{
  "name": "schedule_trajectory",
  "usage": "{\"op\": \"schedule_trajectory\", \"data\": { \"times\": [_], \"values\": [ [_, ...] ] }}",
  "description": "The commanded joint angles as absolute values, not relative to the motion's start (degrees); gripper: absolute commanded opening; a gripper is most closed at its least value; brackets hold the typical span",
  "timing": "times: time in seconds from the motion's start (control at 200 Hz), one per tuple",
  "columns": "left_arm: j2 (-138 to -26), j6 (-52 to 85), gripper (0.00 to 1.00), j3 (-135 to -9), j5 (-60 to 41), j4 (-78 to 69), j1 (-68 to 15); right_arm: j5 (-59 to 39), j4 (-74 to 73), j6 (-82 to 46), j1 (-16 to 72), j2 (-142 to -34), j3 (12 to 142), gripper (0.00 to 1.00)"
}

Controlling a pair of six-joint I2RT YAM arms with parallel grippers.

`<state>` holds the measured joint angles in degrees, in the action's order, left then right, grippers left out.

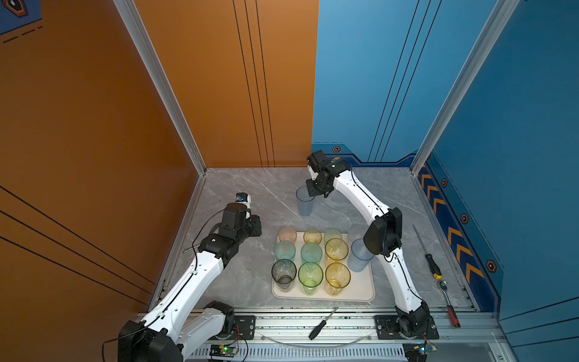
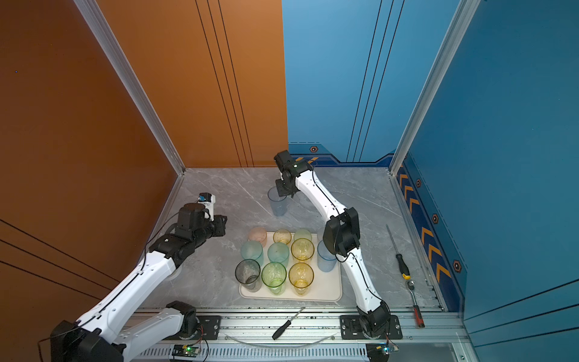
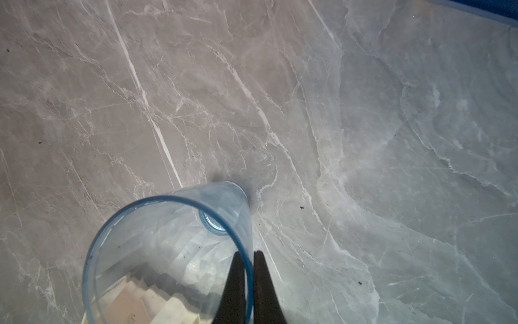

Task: Place the glasses into the tray
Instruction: 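Close right gripper on the blue cup rim, then lift the blue cup with right gripper and carry it toward the tray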

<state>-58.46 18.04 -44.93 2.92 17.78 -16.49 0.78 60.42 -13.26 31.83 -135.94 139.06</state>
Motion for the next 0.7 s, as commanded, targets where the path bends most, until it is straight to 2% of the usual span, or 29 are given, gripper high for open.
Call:
{"op": "schedule_trajectory", "data": {
  "times": [0.0, 0.335, 0.521, 0.696],
  "values": [
    [-57.4, 18.0, 0.27, -43.4, 2.2, 19.2, -16.0, 2.1, 54.0, -12.2, 32.1, -127.4, 132.5, 0.00],
    [-59.0, 18.5, 0.26, -43.5, 1.8, 18.7, -16.8, -0.9, 37.5, -13.1, 29.7, -98.9, 103.8, 0.00],
    [-60.3, 18.1, 0.26, -44.8, 2.7, 19.0, -17.0, -5.3, 36.3, -12.1, 27.0, -80.8, 91.5, 0.00],
    [-61.8, 16.8, 0.26, -47.3, 3.2, 20.5, -17.1, -9.1, 40.9, -13.0, 21.9, -62.9, 85.2, 0.00]
  ]
}}
